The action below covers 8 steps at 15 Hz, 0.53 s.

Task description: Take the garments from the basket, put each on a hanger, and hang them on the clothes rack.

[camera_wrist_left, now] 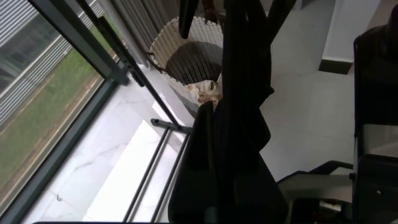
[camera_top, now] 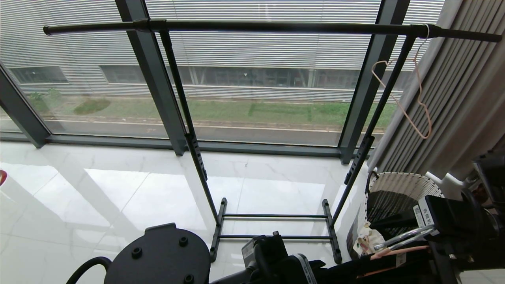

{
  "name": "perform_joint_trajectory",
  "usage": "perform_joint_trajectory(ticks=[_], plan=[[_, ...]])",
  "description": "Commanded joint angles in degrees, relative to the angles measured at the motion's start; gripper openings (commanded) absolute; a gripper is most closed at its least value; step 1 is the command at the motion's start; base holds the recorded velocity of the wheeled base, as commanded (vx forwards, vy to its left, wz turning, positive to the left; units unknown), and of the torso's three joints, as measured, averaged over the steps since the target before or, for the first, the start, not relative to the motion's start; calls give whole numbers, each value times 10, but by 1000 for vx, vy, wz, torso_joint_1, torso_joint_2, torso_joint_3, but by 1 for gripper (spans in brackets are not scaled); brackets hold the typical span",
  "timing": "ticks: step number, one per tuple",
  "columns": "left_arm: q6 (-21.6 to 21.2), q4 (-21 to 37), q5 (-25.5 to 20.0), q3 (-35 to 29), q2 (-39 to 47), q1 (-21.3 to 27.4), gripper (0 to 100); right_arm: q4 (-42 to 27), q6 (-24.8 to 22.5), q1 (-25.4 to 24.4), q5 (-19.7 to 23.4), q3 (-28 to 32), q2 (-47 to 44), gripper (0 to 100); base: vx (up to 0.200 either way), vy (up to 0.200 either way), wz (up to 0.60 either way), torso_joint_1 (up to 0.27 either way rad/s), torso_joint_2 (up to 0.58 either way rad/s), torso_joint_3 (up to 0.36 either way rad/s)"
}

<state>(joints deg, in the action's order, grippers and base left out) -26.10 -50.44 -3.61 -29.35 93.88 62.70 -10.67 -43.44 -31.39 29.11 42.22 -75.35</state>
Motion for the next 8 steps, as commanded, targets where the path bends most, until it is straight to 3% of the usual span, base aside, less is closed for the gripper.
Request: perform_joint_trajectory(ticks=[1, 8], plan=[[0, 0, 0, 0, 1, 0, 0, 0, -1, 0, -1, -1, 3, 0, 0, 0, 0, 0, 0, 0], [-1, 0, 0, 4, 1, 0, 0, 1, 0, 0, -2, -2, 3, 0, 0, 0, 0, 0, 0, 0]])
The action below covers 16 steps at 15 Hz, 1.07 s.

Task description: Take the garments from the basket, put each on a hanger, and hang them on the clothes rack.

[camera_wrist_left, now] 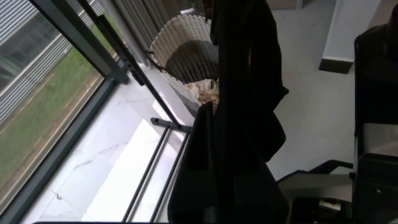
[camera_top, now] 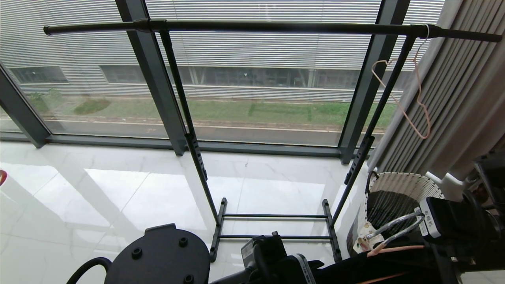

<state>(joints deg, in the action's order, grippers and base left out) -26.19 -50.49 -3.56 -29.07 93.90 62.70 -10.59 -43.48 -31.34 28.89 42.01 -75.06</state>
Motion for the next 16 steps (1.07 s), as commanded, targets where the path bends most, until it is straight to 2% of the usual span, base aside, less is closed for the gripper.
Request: perform_joint_trajectory(ticks=[1, 2, 6, 12, 16], plan=[[0, 0, 0, 4, 1, 0, 0, 0, 0, 0, 0, 0, 0, 0, 0, 0, 0, 0, 0, 0], [0, 0, 0, 6, 1, 0, 100, 1, 0, 0, 0, 0, 0, 0, 0, 0, 0, 0, 0, 0], [2, 0, 4, 7, -3, -9, 100, 4, 1, 16, 1, 1, 12, 0, 0, 0, 0, 0, 0, 0], [4, -16, 6, 31, -7, -100, 100, 6, 2, 74, 20, 1, 43, 0, 0, 0, 0, 0, 0, 0], [5, -36, 5, 101, -6, -178, 100, 44, 4, 84, 42, 1, 56, 0, 0, 0, 0, 0, 0, 0]])
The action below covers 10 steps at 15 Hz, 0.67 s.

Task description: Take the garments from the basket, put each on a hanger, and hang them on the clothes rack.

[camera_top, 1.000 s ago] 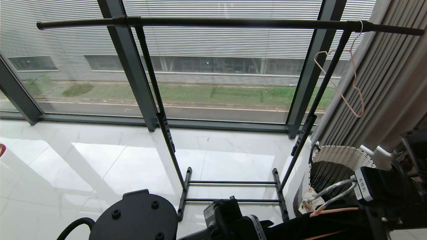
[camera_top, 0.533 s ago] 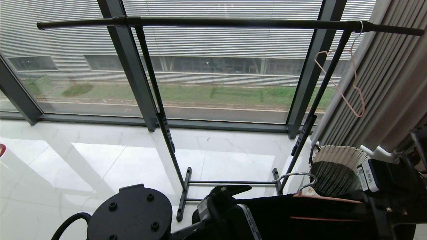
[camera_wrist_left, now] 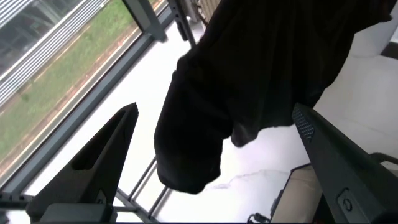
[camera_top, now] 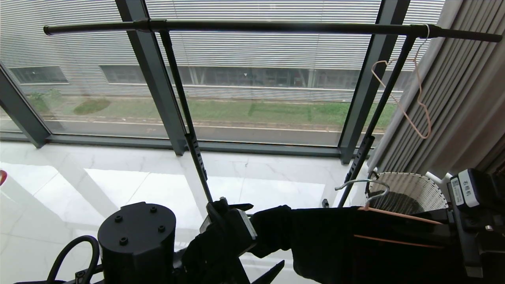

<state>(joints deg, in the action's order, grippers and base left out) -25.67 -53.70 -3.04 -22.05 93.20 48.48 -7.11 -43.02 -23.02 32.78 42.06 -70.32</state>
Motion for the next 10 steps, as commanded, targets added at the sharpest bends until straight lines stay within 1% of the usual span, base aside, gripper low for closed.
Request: perform_joint_trajectory(ticks=[1, 3, 4, 7, 10], plan=[[1, -8, 0, 39, 3, -59, 100, 13, 0, 0, 11, 0, 16, 0, 0, 0, 0, 0, 0, 0], [4, -27, -1, 42, 15, -104, 100, 13, 0, -1, 26, 0, 34, 0, 0, 0, 0, 0, 0, 0], [8, -40, -5, 47, 21, -118, 100, 13, 0, -2, 26, 0, 43, 0, 0, 0, 0, 0, 0, 0], [9, -74, -6, 67, 44, -122, 100, 13, -1, -7, 42, 0, 70, 0, 0, 0, 0, 0, 0, 0], [8, -138, -6, 68, 89, -117, 100, 10, -1, -29, 44, -3, 97, 0, 0, 0, 0, 0, 0, 0]])
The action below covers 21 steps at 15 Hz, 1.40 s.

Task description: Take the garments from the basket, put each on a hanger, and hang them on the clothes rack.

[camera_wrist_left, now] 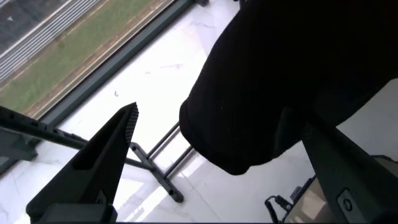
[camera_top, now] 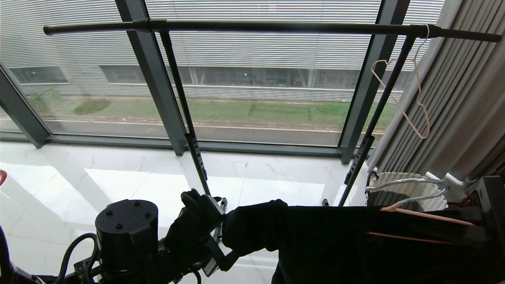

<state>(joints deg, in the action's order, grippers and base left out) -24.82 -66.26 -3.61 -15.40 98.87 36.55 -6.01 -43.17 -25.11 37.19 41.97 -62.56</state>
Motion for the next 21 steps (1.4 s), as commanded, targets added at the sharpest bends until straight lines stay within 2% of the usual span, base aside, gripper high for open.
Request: perform_joint_trajectory(ticks=[1, 3, 4, 9, 11, 14, 21], plan=[[-1, -32, -1, 3, 43, 4, 100, -1, -1, -14, 0, -8, 24, 0, 0, 0, 0, 0, 0, 0], [-1, -40, -14, 12, 48, 4, 100, -1, -1, -19, -1, -15, 31, 0, 0, 0, 0, 0, 0, 0], [-1, -40, -19, 12, 48, 4, 0, -1, -1, -19, -1, -15, 31, 0, 0, 0, 0, 0, 0, 0], [-2, -40, -17, 17, 46, -6, 0, -1, 2, -18, -1, -15, 31, 0, 0, 0, 0, 0, 0, 0], [-3, -42, -16, 41, 38, -41, 0, 0, 4, -10, -1, -15, 34, 0, 0, 0, 0, 0, 0, 0], [-5, -56, -16, 79, 34, -95, 0, 4, 32, 2, -1, -14, 33, 0, 0, 0, 0, 0, 0, 0], [-1, -70, -15, 99, 36, -101, 0, 9, 48, 3, -3, -11, 33, 0, 0, 0, 0, 0, 0, 0]])
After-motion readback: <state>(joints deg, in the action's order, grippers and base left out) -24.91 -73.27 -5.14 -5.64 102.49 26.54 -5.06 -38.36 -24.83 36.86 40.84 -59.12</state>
